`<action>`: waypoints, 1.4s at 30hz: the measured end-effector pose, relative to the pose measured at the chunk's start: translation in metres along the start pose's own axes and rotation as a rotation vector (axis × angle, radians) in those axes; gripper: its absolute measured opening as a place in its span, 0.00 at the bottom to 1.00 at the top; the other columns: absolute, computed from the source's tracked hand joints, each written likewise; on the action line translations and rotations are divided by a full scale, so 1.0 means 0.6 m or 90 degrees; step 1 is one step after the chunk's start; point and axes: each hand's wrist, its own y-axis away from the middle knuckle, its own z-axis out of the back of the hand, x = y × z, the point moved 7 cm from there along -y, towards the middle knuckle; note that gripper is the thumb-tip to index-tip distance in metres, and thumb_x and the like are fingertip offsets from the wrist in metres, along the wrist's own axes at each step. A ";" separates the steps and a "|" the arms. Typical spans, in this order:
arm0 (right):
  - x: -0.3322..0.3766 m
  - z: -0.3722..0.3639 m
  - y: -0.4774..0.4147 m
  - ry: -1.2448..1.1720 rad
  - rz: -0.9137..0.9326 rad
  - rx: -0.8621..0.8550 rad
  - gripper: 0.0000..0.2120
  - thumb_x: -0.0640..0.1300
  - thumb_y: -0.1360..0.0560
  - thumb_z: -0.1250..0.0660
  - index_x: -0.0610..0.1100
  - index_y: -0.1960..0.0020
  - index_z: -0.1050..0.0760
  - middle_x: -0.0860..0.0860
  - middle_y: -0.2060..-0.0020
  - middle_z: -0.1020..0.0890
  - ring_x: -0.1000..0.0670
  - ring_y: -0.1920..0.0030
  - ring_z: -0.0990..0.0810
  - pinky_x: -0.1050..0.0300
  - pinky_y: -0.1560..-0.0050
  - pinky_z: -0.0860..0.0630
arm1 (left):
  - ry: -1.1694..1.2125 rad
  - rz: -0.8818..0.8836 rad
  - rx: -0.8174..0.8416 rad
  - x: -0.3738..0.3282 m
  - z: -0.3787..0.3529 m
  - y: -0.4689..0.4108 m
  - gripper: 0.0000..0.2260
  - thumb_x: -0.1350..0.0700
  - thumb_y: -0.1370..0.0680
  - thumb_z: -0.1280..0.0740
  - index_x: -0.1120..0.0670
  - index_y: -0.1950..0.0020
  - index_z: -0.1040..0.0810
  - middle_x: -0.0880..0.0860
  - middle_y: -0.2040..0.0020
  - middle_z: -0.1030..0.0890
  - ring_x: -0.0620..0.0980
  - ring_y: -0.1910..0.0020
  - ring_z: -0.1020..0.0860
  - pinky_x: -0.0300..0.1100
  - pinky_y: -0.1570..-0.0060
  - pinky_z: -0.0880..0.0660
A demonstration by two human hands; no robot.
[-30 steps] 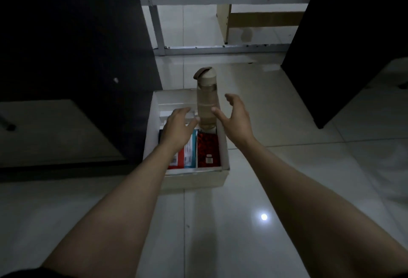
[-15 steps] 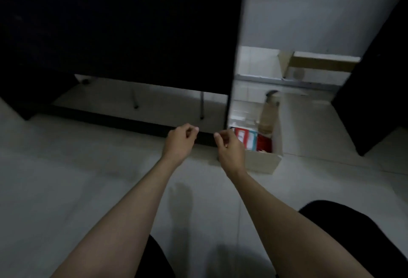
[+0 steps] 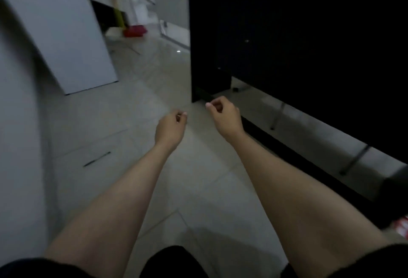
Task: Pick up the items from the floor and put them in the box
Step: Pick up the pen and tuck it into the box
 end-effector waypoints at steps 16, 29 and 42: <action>-0.033 -0.655 -0.209 -0.009 0.066 0.415 0.12 0.48 0.24 0.35 0.40 0.49 0.23 0.49 0.59 0.22 0.51 0.58 0.25 0.58 0.57 0.29 | -0.109 0.276 -0.244 0.509 0.250 -0.216 0.08 0.53 0.23 0.37 0.56 0.51 0.21 0.57 0.53 0.17 0.58 0.53 0.20 0.48 0.53 0.24; -0.290 -1.076 -0.177 0.176 0.054 0.615 0.22 0.51 0.23 0.36 0.41 0.33 0.28 0.43 0.35 0.25 0.44 0.35 0.27 0.56 0.37 0.31 | -0.305 0.399 -0.069 0.924 0.145 -0.287 0.20 0.53 0.24 0.35 0.53 0.31 0.29 0.55 0.31 0.30 0.56 0.33 0.30 0.52 0.36 0.32; -0.336 -1.083 -0.113 0.413 0.297 0.676 0.31 0.55 0.19 0.48 0.46 0.22 0.55 0.49 0.22 0.55 0.48 0.22 0.57 0.52 0.24 0.57 | -0.221 0.474 -0.144 0.962 0.132 -0.281 0.08 0.58 0.21 0.40 0.61 0.45 0.28 0.62 0.43 0.23 0.61 0.43 0.25 0.52 0.45 0.28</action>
